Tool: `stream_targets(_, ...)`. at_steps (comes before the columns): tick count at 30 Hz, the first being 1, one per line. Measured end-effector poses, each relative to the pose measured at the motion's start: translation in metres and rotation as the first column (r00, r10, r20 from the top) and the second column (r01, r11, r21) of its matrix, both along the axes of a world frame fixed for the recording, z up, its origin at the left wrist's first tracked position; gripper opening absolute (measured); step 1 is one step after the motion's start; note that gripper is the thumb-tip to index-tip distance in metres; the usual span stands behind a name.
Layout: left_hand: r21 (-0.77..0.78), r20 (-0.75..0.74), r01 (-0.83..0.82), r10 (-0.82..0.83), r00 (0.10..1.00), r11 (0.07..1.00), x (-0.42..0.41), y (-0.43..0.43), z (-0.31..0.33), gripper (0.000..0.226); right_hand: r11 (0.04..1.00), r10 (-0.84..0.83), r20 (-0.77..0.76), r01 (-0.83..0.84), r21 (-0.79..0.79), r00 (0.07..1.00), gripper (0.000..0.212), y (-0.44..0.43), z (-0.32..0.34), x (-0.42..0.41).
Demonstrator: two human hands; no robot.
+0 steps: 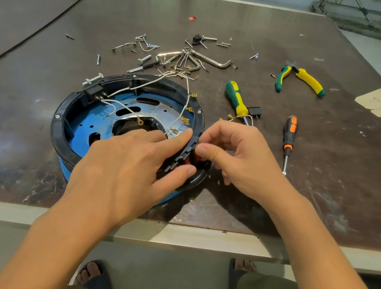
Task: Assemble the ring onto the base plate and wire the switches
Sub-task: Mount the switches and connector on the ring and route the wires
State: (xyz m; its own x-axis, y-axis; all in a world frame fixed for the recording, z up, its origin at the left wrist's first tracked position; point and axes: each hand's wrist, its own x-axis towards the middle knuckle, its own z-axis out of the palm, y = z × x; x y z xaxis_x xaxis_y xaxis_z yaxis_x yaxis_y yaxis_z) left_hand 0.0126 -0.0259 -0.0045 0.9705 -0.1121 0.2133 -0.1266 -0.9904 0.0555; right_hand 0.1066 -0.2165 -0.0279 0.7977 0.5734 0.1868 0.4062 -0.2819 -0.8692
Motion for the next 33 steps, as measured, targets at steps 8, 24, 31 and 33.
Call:
stream_targets(8,-0.027,0.005,0.000,0.000,1.000,1.000,0.001,0.000,0.000,0.055,0.992,-0.101,0.103,0.107,-0.062,0.990,0.012,0.005,-0.004,-0.006)
stream_targets(24,-0.012,0.093,-0.016,0.017,0.995,1.000,0.001,-0.002,-0.002,0.056,0.852,-0.480,0.265,0.516,-0.085,0.836,0.044,-0.040,-0.001,0.051)
stream_targets(31,-0.023,0.092,-0.030,0.032,0.995,0.999,0.001,-0.005,-0.002,0.054,0.743,-0.272,0.261,0.375,-0.554,0.926,0.079,-0.045,-0.020,0.078)
stream_targets(33,-0.019,0.100,-0.038,0.039,0.994,0.999,0.001,-0.005,-0.002,0.053,0.744,-0.267,0.292,0.389,-0.543,0.918,0.069,-0.045,-0.021,0.080)
